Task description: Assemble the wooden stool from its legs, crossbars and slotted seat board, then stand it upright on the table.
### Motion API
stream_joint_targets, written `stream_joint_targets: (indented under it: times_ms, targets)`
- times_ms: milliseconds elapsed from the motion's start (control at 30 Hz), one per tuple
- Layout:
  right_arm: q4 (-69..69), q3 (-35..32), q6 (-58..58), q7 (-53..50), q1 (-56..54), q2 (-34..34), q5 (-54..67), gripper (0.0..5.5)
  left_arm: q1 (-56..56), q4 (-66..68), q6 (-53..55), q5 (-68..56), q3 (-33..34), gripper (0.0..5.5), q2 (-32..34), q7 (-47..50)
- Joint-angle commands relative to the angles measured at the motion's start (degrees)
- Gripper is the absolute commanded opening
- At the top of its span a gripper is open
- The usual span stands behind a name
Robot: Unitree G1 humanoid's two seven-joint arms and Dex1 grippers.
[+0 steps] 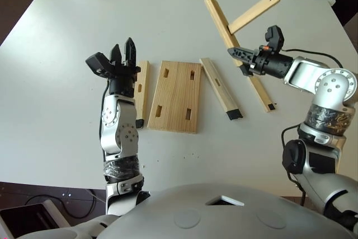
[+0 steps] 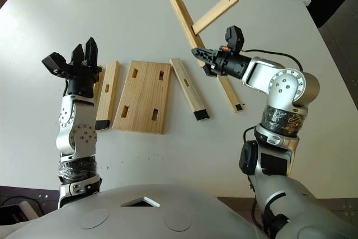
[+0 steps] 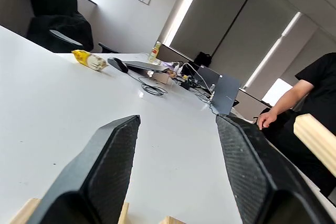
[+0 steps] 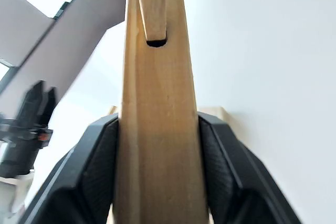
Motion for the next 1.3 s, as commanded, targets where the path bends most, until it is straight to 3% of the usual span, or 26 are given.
stream_joint_targets:
  times_ms: [33,333,467,567,867,1300]
  targets:
    - [5.46,1.31,-6.13,10.45,-4.05,-3.61,2.80,2.06,-1.12,-2.98,5.73,-7.11,-1.94,2.68,2.96,-7.24]
    - [11.19,6.63,-12.56,29.80,-8.22,-9.18,5.47,2.06,-2.30,-10.86,17.97,-22.89,-4.55,2.68,10.58,-19.92]
    - [12.09,10.30,-14.55,35.99,-9.80,-11.74,4.49,2.06,-4.27,-10.12,21.97,-26.87,-3.56,3.27,14.99,-23.42]
    - [12.09,12.79,-15.71,39.81,-10.92,-13.32,4.01,2.06,-5.98,-9.59,23.74,-28.24,-2.68,3.60,17.34,-24.12]
    - [12.12,21.31,-19.70,51.30,-12.12,-18.04,1.04,2.06,-8.90,-9.59,26.30,-29.27,-2.91,3.61,23.62,-31.27]
    - [14.08,26.46,-23.77,58.43,-13.50,-19.31,-2.46,2.06,-8.46,-10.90,26.34,-28.72,-4.16,3.61,23.98,-33.75]
